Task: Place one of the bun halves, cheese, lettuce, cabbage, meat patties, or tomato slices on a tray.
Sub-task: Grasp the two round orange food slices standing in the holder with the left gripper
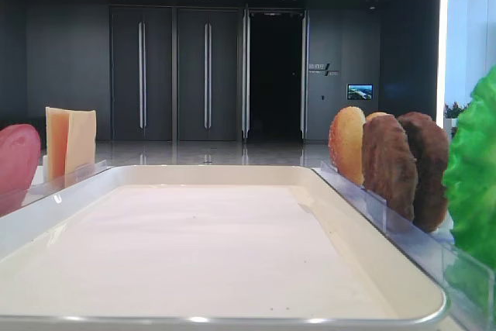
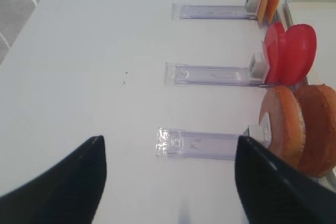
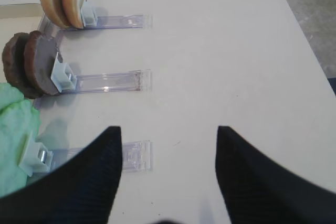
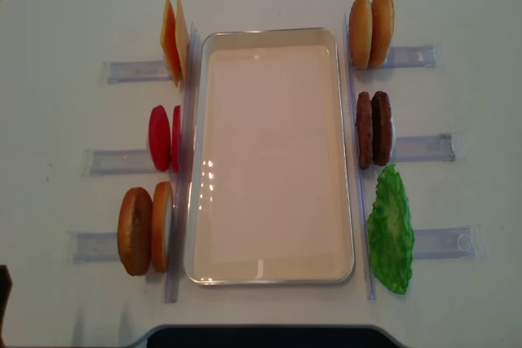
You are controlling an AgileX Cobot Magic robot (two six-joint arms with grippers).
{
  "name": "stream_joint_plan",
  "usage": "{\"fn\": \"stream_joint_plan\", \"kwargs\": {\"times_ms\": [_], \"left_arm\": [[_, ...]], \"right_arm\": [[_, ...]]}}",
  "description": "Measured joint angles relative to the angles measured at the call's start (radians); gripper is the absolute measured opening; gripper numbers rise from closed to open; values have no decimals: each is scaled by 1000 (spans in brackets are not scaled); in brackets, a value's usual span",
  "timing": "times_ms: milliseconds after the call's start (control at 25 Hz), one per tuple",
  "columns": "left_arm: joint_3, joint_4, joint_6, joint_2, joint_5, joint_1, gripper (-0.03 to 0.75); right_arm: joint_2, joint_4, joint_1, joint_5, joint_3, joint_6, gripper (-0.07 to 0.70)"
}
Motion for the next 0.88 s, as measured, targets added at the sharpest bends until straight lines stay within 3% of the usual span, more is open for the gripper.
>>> {"fn": "stream_joint_plan", "kwargs": {"times_ms": [520, 880], "left_arm": [[-15, 0, 0, 1, 8, 0, 580], [-173, 7, 0, 186, 37, 0, 580]], "right_arm": [[0, 0, 0, 0, 0, 0, 409], [0, 0, 0, 0, 0, 0, 409]]}}
